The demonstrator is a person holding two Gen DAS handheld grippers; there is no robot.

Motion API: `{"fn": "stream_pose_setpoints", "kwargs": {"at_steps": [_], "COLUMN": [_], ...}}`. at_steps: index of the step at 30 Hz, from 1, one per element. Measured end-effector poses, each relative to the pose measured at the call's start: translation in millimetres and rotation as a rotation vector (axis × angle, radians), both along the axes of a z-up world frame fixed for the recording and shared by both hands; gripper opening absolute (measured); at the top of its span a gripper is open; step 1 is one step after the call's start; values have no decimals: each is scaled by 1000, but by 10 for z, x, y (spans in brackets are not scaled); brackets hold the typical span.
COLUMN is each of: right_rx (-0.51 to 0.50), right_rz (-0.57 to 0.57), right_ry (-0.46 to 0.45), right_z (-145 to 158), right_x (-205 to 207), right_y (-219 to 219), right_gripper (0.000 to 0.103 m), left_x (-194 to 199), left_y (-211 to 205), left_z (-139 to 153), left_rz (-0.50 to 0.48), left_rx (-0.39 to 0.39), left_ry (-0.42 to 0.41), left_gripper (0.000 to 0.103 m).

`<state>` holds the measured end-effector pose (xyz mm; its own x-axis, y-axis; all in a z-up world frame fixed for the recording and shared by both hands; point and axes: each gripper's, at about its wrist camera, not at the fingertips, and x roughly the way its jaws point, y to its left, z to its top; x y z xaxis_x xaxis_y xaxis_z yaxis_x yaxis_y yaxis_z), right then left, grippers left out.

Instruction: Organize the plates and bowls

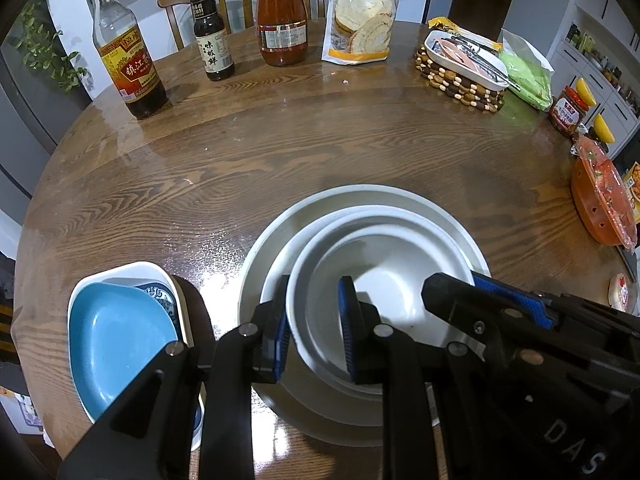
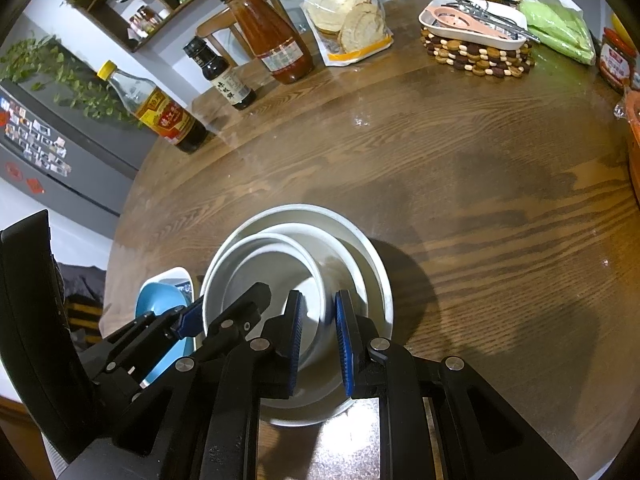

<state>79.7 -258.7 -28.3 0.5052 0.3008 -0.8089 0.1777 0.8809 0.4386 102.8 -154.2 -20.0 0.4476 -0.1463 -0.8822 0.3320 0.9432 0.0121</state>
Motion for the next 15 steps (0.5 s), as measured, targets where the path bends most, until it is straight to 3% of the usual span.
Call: {"fn": "stream_pose_setpoints", "kwargs": {"at_steps": [15], "right_rx": [0], "right_rz": [1], "right_ry": [-4], "right_z": [32], "right_x": [-15], "right_y": [6], "right_gripper": [18], "left_x": [-48], "left_y": [30], "left_z": [57], "left_rz": [-6], "left_rx": [13], "left_ry": [-30], "left_gripper": [23]}}
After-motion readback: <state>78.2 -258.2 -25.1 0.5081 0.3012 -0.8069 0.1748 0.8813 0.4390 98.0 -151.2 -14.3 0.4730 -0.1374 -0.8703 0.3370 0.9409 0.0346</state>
